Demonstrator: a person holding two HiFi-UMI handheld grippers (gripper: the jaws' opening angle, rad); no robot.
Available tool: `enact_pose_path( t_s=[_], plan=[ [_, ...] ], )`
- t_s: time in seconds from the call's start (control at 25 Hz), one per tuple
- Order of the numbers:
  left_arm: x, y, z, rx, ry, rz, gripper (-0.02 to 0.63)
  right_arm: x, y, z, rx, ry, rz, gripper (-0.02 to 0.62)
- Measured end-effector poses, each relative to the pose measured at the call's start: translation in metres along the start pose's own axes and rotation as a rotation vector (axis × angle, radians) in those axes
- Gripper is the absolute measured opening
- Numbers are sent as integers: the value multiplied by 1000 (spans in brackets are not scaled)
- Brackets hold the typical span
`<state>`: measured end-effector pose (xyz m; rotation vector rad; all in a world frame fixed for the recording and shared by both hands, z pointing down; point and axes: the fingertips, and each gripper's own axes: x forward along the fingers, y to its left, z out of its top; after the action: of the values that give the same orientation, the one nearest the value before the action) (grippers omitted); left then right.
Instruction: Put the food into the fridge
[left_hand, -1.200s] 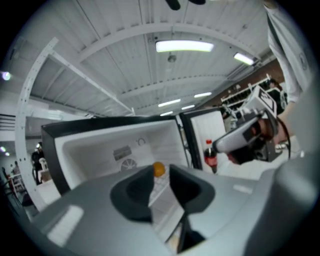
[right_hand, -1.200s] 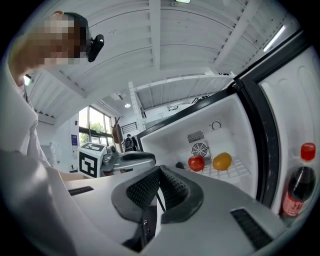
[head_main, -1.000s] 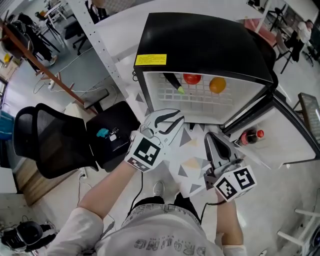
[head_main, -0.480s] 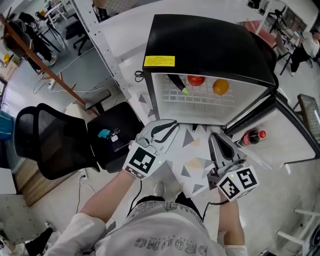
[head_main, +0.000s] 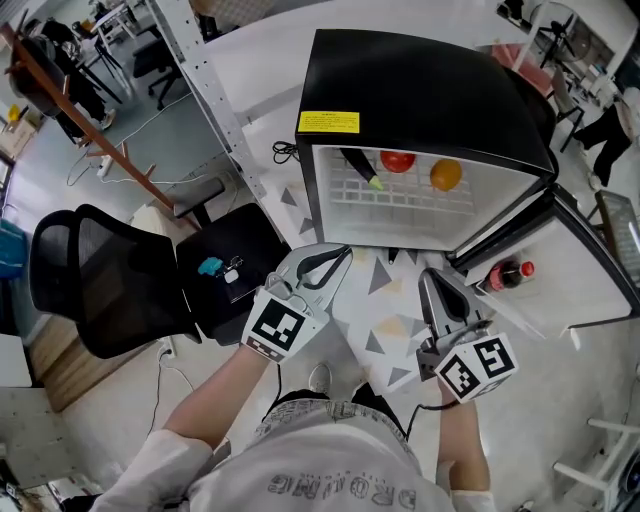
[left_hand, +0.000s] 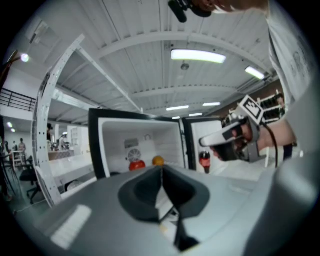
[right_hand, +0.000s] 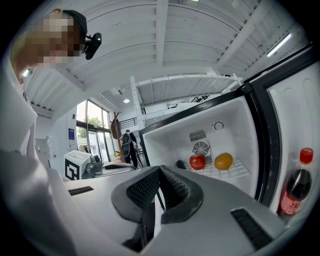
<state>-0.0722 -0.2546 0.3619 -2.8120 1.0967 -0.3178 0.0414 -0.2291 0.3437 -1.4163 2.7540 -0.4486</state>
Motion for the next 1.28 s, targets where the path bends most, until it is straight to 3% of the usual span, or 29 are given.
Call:
enact_pose_path(
  t_s=[1.28],
  plan=[
    [2, -18, 23, -3, -36, -17, 6, -11, 1, 1, -14, -4, 38, 2]
  ],
)
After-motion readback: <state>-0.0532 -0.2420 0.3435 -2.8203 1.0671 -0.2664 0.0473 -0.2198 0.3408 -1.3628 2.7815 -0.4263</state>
